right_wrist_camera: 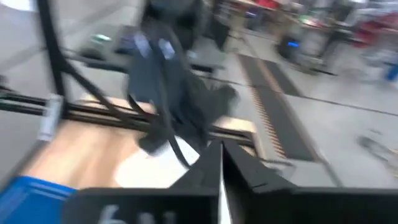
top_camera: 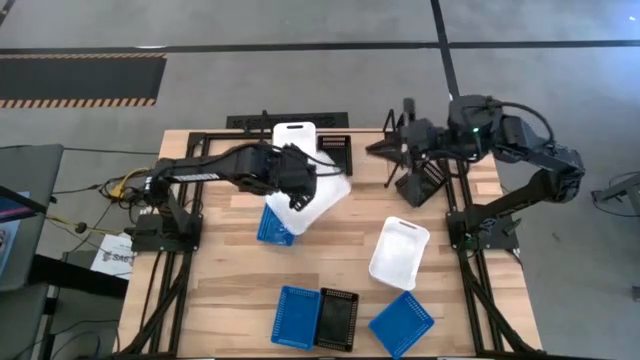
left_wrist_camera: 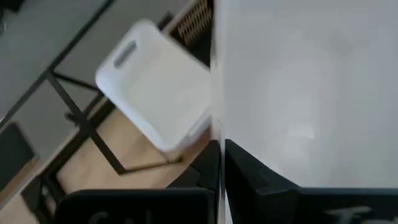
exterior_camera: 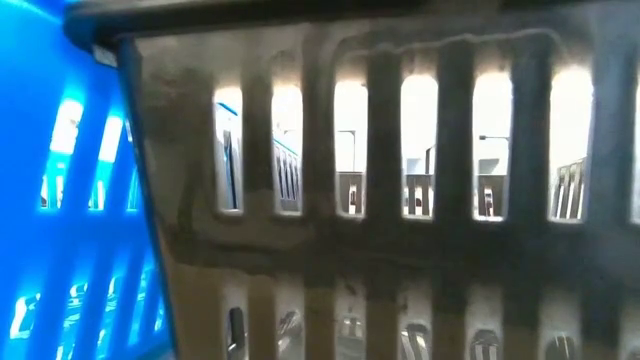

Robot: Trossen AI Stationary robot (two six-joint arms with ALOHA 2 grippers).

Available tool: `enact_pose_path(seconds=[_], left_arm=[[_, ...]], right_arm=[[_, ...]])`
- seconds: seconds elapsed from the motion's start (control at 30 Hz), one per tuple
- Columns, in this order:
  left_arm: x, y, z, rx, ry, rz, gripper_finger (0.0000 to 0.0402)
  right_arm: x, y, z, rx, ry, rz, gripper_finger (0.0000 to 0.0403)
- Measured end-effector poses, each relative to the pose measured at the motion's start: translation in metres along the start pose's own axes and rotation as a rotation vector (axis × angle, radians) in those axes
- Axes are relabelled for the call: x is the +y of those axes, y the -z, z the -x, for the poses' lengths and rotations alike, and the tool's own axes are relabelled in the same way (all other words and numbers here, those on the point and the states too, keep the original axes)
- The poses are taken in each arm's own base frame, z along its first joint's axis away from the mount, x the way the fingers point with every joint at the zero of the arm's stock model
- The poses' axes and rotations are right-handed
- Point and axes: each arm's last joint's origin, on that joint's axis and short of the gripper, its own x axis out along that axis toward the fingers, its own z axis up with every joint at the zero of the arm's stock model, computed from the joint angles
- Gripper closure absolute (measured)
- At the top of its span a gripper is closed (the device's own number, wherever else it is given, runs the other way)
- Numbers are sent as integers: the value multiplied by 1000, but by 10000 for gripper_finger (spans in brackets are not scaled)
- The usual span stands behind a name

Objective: Stack baskets on shelf by color
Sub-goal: Stack the left white bin on top of the white bin on the shelf

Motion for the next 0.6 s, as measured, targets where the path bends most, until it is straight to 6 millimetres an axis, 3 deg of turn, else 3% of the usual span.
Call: enact_pose_path(seconds=[0.37, 0.6], left_arm=[[83, -10, 44, -241, -140, 284, 401], [106, -16, 48, -279, -128, 393, 401]], right_arm=[[-18, 6, 36, 192, 609, -4, 398], [-18, 26, 38, 390, 822, -7, 400]])
